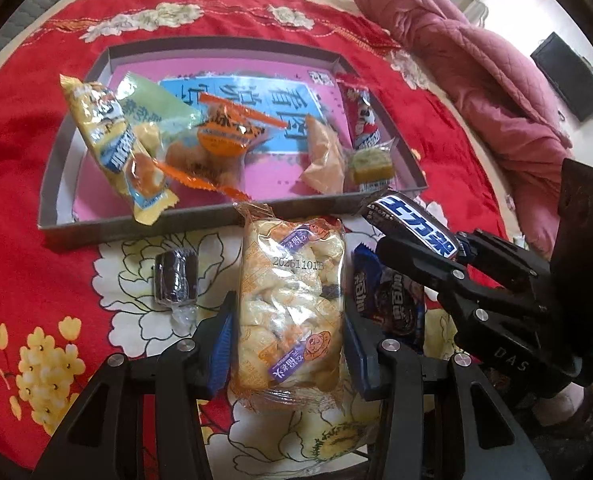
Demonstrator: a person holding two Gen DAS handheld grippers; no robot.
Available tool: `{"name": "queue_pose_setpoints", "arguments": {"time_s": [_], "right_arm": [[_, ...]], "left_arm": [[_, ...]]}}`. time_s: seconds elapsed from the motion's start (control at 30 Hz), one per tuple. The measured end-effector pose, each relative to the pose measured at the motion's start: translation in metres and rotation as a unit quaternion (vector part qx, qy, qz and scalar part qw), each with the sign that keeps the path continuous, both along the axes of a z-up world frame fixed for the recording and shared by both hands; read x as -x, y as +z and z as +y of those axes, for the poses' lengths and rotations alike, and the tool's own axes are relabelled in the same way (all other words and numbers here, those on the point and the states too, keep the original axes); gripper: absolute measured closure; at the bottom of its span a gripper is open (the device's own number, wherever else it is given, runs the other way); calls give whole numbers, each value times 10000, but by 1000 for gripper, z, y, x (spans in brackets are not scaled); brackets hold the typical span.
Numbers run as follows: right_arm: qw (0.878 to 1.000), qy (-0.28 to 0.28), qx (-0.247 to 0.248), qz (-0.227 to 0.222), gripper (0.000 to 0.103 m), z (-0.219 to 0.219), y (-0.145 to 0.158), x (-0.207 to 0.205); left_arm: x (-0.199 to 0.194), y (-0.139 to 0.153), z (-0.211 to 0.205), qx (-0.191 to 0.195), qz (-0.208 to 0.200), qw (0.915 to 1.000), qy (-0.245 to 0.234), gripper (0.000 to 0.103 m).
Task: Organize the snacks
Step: 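Lift the cracker bag toward the tray with left tool while right tool carries the chocolate bar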
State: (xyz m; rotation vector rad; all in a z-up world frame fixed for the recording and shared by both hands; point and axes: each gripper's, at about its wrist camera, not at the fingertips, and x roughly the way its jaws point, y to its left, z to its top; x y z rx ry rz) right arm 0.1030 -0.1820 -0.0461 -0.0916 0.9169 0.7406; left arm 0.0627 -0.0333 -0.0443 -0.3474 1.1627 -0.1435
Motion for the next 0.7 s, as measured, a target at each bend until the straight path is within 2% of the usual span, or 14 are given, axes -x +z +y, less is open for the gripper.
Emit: {"name": "queue_pose_setpoints", "arguments": {"time_s": [0.7], "right_arm": [[9984,-211,-390,-342,74,-8,18,-5]], "left_arm": [[-8,25,7,-137,-332,9992,153,54]]}}
